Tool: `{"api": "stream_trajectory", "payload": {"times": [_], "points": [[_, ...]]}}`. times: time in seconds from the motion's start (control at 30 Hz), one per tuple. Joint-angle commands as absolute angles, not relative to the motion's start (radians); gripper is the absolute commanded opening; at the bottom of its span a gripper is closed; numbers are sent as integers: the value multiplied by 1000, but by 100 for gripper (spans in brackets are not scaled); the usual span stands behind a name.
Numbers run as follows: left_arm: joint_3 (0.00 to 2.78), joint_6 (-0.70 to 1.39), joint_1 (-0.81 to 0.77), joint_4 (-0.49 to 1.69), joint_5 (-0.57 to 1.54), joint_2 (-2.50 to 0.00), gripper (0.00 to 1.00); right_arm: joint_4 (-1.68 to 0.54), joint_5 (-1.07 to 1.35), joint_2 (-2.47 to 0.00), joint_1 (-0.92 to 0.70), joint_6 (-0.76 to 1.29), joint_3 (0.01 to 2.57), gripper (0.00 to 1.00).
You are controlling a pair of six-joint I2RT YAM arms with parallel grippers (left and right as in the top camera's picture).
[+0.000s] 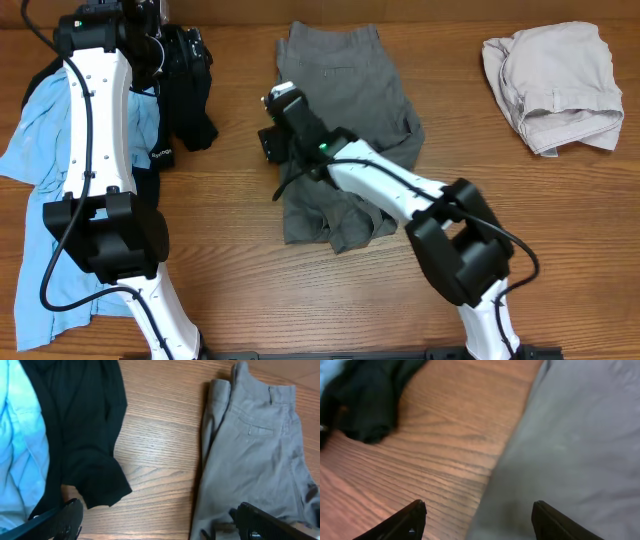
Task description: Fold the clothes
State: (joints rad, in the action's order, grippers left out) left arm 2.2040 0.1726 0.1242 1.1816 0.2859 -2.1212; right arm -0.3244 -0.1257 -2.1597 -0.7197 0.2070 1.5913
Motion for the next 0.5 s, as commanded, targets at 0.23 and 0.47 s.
{"api": "stream_trajectory", "payload": {"times": [0.23,0.47], "points": [[2222,134,120,1200,234,-2098,100,-292,-225,-2261,-712,289,1612,66],[2221,134,119,1201,225,-2098,100,-298,-226,-2295,-712,289,1612,50]]}}
